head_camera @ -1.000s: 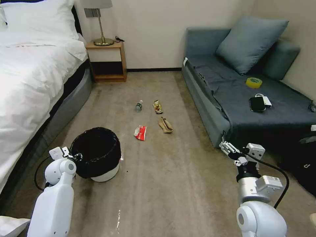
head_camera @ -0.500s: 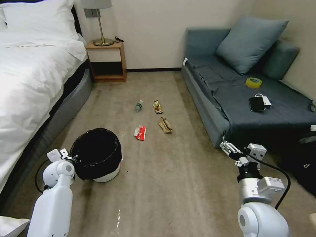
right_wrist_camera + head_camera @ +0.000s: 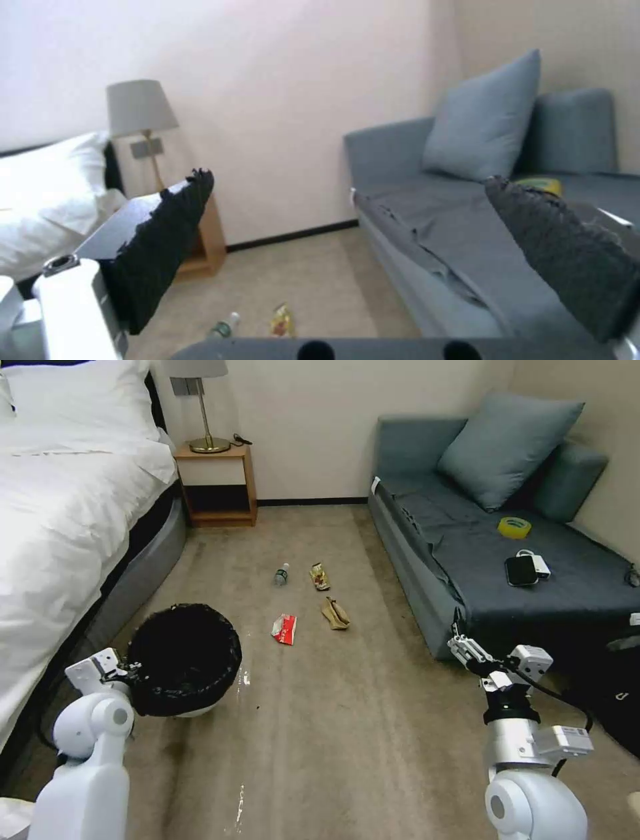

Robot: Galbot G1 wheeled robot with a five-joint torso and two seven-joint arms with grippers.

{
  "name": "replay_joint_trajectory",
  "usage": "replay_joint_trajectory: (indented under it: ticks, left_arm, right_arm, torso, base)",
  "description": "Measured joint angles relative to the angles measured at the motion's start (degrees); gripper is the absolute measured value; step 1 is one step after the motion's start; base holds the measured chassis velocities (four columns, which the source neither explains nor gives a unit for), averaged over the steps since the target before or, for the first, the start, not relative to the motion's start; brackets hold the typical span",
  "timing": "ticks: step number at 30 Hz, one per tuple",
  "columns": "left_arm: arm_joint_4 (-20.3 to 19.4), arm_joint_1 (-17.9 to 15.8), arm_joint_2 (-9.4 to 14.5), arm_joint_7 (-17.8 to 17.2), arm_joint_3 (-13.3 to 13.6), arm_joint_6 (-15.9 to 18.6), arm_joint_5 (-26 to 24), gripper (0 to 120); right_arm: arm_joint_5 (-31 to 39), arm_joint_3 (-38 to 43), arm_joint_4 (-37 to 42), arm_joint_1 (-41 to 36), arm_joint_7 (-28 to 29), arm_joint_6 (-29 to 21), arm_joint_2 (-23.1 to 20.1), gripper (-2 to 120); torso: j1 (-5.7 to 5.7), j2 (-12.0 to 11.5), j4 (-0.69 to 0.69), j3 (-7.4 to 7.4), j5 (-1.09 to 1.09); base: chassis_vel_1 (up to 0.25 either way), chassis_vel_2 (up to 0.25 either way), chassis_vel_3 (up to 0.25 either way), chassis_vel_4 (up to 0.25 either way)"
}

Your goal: Pick up the trash bin, then pick up the garbage on the floor and place it into the trash bin.

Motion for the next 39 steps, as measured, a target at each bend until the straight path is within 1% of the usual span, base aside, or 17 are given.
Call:
replay_joint_trajectory:
  ticks: [1,2,6,7,9,15,22,39]
  left_arm:
    - [-1.1,0.9,-0.4,0.4,-0.3,0.0,1.4,2]
    - [-1.1,0.9,-0.4,0.4,-0.3,0.0,1.4,2]
    - [-4.4,3.9,-2.1,1.8,-1.1,0.0,4.4,2]
    - [-4.4,3.9,-2.1,1.8,-1.1,0.0,4.4,2]
    - [-5.7,5.3,-3.0,2.5,-1.6,0.0,5.9,2]
    - [-7.3,6.6,-4.2,3.2,-2.5,-0.1,7.0,2]
    - [-7.3,6.5,-4.6,3.2,-2.7,-0.1,6.9,2]
    - [-5.7,4.5,-3.3,2.9,-4.8,-0.2,4.7,2]
  right_arm:
    - [0.3,0.0,0.0,0.0,-0.4,0.2,-0.1,100]
    - [0.3,0.0,0.0,0.0,-0.4,0.2,-0.1,100]
    - [0.7,-0.1,-0.5,0.0,-1.9,1.0,-0.3,100]
    - [0.7,-0.1,-0.5,0.0,-1.9,1.0,-0.3,100]
    - [0.7,-0.2,-1.0,0.0,-2.8,1.7,-0.3,100]
    - [0.8,-0.6,-1.2,0.0,-3.8,2.3,-0.4,100]
    - [0.8,-0.8,-1.2,-0.1,-4.0,2.4,-0.5,100]
    - [0.4,-1.4,-1.6,-0.4,-4.8,2.5,-0.4,100]
  torso:
    - [0.00,0.0,0.00,0.00,0.00]
    - [0.00,0.0,0.00,0.00,0.00]
    - [0.00,0.0,-0.01,0.00,0.00]
    - [0.00,0.0,-0.01,0.00,0.00]
    - [0.00,0.0,0.00,0.00,-0.01]
    - [0.00,0.0,0.00,0.00,0.00]
    - [-0.01,0.0,-0.01,-0.01,-0.01]
    - [0.00,0.0,0.00,0.00,-0.01]
  base:
    - [0.000,0.000,0.000,0.000]
    - [0.000,0.000,0.000,0.000]
    - [0.000,0.000,0.000,0.000]
    - [0.000,0.000,0.000,0.000]
    - [0.000,0.000,0.000,0.000]
    - [0.000,0.000,0.000,0.000]
    - [-0.090,0.084,0.071,-0.076]
    - [-0.171,0.175,0.177,-0.178]
